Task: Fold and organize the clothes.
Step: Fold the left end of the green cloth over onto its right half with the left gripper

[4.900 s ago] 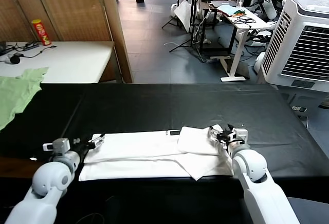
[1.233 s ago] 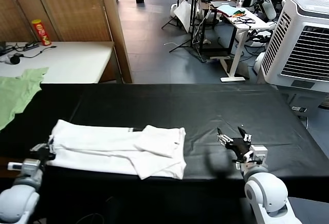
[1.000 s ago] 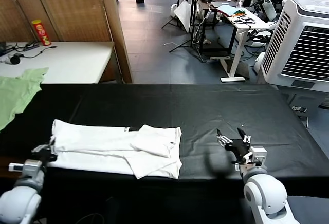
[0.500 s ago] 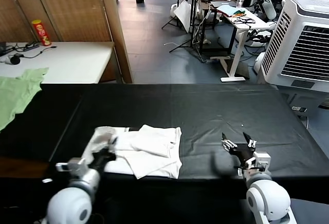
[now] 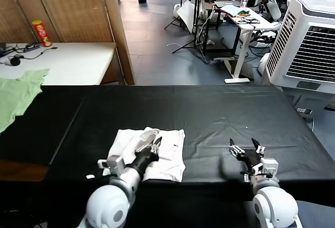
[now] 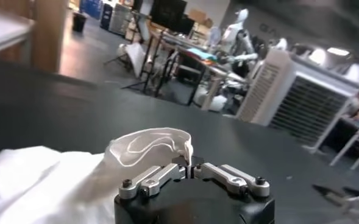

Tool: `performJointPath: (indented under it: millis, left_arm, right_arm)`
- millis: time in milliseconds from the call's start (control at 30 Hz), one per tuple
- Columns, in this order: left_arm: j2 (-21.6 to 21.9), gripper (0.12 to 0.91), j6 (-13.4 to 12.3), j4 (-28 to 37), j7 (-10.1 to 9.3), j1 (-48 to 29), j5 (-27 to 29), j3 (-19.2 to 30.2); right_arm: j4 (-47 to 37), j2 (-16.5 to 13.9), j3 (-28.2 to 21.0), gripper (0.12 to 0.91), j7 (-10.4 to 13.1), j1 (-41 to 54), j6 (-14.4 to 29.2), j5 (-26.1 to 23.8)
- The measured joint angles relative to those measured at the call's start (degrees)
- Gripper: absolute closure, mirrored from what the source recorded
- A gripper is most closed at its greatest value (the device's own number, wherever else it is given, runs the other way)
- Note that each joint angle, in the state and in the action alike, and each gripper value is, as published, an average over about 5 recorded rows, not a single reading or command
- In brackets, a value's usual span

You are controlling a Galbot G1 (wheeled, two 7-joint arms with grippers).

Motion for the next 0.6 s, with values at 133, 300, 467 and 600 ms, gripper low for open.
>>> performJointPath:
  millis: [133,300,467,600]
  left_arm:
    - [-1.4,0.878,-0.8,0.7,0.95,-0.2,2.1,0.9]
    - [-2.7,0.878,-2.9,2.9,2.59,-0.2,6.3,1.0]
    - [-4.0,0.878,-4.4,5.3,3.83,0.4,10.8,1.7]
    - [-5.2,0.878,-5.1,7.0,4.11,0.6,13.1,2.3]
  right_arm:
    - [-0.1,0.2,-0.3,0.227,-0.1,0.1,0.0,-0.2]
    - [0.0,0.2,-0.1,0.227,-0.2,-0.2,0.1,-0.2]
    - [0.2,-0.2,-0.1,0.227,-0.5,-0.4,0.2,0.0]
    - [0.6,-0.9,-0.2,0.227,-1.3,-0.3,0.7,0.4]
